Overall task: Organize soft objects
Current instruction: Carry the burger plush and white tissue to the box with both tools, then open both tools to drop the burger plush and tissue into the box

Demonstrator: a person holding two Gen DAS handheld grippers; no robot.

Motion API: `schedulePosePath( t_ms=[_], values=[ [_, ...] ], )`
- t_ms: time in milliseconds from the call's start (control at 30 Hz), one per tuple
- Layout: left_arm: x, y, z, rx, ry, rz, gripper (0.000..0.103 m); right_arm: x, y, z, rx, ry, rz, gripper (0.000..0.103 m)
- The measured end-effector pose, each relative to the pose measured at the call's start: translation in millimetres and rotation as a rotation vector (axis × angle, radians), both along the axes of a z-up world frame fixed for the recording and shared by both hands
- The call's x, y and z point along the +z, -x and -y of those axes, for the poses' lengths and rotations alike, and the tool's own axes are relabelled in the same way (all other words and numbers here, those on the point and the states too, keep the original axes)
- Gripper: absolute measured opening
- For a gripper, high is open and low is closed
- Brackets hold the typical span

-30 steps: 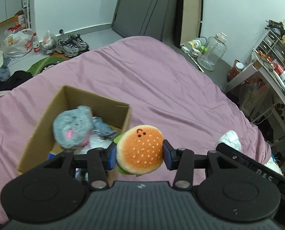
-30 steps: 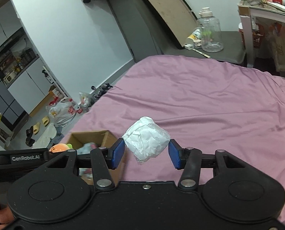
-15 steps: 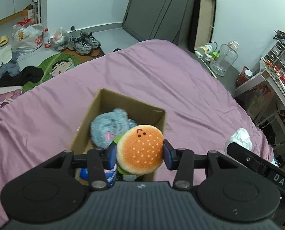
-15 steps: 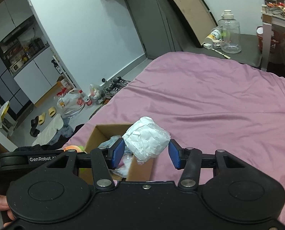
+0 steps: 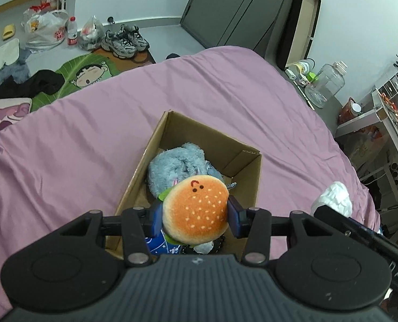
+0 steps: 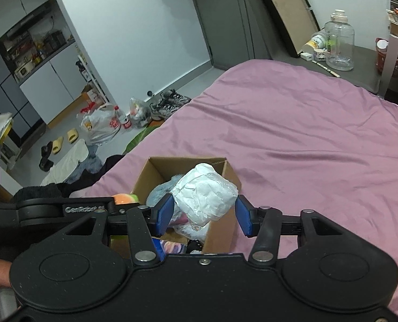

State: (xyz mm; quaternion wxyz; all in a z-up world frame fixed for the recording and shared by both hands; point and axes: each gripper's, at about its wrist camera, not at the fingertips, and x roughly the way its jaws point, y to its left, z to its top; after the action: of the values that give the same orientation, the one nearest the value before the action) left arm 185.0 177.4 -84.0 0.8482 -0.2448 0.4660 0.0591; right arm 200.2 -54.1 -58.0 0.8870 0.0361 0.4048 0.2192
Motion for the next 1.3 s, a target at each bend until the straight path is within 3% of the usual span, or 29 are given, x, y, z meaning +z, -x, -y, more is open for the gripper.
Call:
schedulePosePath(
  t_ms=[167,300,467,733,833,933,1200,1300],
  values=[
    [-7,-7,-7,-0.006,0.027,-0.016,0.047,1,0,-14,0.025,0.017,-0.008,0.049],
    [-6,-13,-8,-0.032,-0.016,-0.035,0.055,-4,0,-27,0.049,0.025,-0.029,0.049],
    [-5,-12,-20,-0.032,0.009,-0.040,0.061,-11,2,-39,0.070,0.036,-0.058,0.049],
    [1,-6,-32,-0.029,0.001,-0.044,0.064,-28,9,-44,0.114,0.051,-0.156,0.054],
    [3,-2,-32,-0.033,-0.010,-0.046,0.071,-38,11,-40,0.102,0.042,-0.200,0.056],
    [4,1,-29,-0.032,-0.022,-0.050,0.072,-44,13,-34,0.095,0.028,-0.225,0.056],
    [10,11,-20,-0.033,-0.057,-0.053,0.072,-36,16,-9,0.071,-0.003,-0.204,0.056],
    [15,14,-13,-0.043,-0.076,-0.053,0.072,-30,15,3,0.060,-0.006,-0.188,0.062]
  ],
)
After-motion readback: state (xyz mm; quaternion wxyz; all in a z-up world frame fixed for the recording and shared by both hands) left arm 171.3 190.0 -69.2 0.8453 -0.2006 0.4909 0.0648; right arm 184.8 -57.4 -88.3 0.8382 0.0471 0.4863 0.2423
